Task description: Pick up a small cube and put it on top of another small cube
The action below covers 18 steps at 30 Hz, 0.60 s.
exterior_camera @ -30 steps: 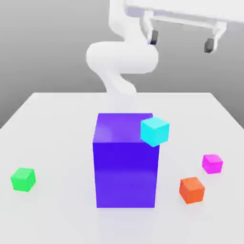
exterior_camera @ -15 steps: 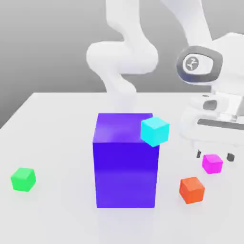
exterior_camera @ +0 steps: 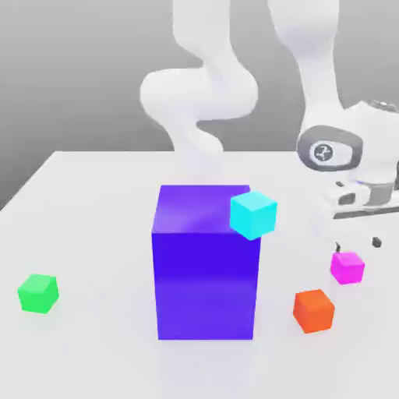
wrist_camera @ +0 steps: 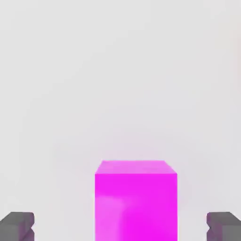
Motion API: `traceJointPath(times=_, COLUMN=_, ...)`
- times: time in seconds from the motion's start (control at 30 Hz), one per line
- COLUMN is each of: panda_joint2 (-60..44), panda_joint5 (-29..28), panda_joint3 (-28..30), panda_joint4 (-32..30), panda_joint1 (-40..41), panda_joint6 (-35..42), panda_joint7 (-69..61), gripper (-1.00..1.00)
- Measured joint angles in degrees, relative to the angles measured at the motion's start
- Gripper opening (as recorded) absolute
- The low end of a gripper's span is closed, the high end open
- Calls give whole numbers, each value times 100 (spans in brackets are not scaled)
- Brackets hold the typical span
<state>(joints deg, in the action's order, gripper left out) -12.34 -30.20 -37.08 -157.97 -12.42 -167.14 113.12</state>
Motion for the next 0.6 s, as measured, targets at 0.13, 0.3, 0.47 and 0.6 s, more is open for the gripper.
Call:
traceJointPath(times=0.13, panda_joint2=-445, panda_joint5=-958, panda_joint3=1068, panda_joint4=171, panda_joint1=-860, panda_joint6=-244, panda_joint7=732, gripper=0)
traceJointPath(times=0.3, panda_joint2=-757, panda_joint5=-1643, panda_joint3=1758, panda_joint4=297, panda_joint1=-1413, panda_joint6=-412, panda_joint7=1272, gripper=-100)
traceJointPath(times=0.47, panda_joint2=-744, panda_joint5=-1620, panda_joint3=1735, panda_joint4=292, panda_joint1=-1394, panda_joint6=-416, panda_joint7=1254, gripper=-100)
traceJointPath(times=0.6, panda_joint2=-334, panda_joint5=-722, panda_joint3=824, panda_joint4=128, panda_joint1=-667, panda_joint6=-198, panda_joint7=553, gripper=-100)
